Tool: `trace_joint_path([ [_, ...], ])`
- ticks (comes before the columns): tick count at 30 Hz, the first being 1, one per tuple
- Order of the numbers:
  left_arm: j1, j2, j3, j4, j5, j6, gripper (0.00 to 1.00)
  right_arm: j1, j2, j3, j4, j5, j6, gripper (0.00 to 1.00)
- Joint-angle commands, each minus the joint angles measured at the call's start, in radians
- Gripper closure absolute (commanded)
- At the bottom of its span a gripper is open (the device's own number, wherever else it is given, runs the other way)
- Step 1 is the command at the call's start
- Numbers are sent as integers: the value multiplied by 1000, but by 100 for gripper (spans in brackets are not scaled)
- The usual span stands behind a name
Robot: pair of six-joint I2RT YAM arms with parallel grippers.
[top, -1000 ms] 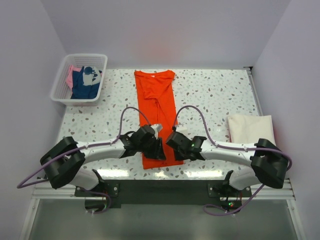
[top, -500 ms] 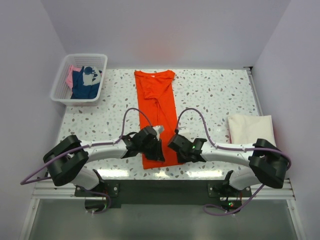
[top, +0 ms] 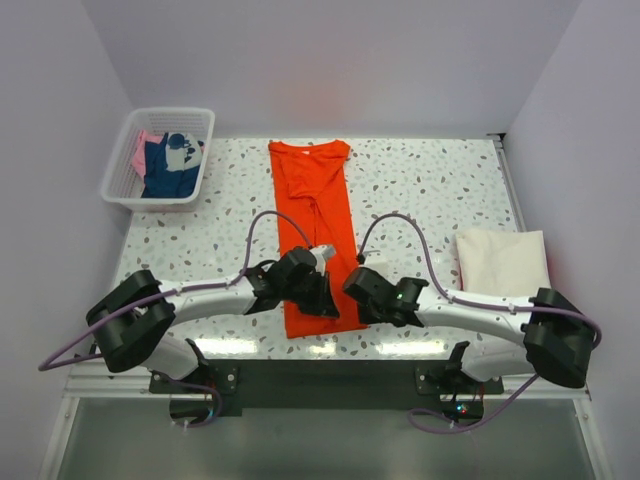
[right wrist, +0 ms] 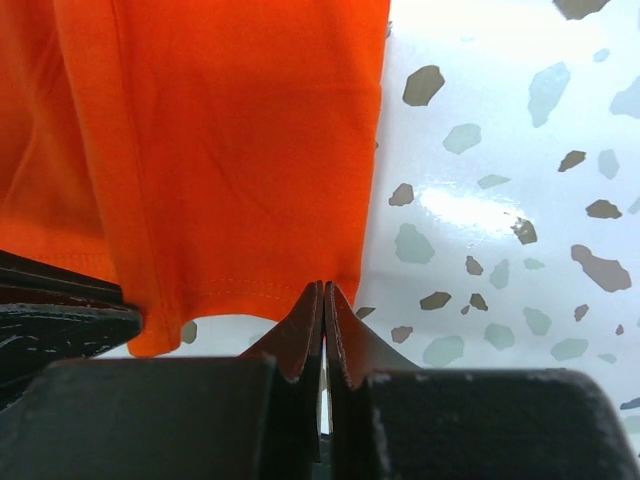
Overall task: Fold and stack the t-shirts
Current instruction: Fold the tshirt
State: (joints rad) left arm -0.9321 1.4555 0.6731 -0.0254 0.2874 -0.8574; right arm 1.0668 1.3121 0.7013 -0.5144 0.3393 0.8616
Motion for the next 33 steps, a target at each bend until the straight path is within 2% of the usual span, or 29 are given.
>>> trace_joint_path([
  [1,-8,-37,22,111,53,-31,100,4,-62,-13,-39,64,39,100],
  [3,-8,-34,14,117,49,-34,100,5,-80,-16,-49,69,42,98],
  [5,-8,-26,0,114,36,-35,100,5,-83,-17,-45,50,39,92],
  [7,-8,-20,-29,120,27,-49,100,5,-74,-17,-23,37,27,82],
  [9,-8,-18,-59,116,-4,-64,100,9,-60,-11,-10,23,21,79],
  [15,-8,-17,-121,140,-33,-100,100,41,6,13,2,27,20,77],
  [22,-8,-11,-122,145,-34,-100,100,58,67,23,24,30,30,76],
  [26,-8,-6,-122,148,-30,-94,100,64,70,21,31,30,39,64],
  [33,-8,3,-127,153,-30,-91,100,78,81,24,44,27,50,66],
])
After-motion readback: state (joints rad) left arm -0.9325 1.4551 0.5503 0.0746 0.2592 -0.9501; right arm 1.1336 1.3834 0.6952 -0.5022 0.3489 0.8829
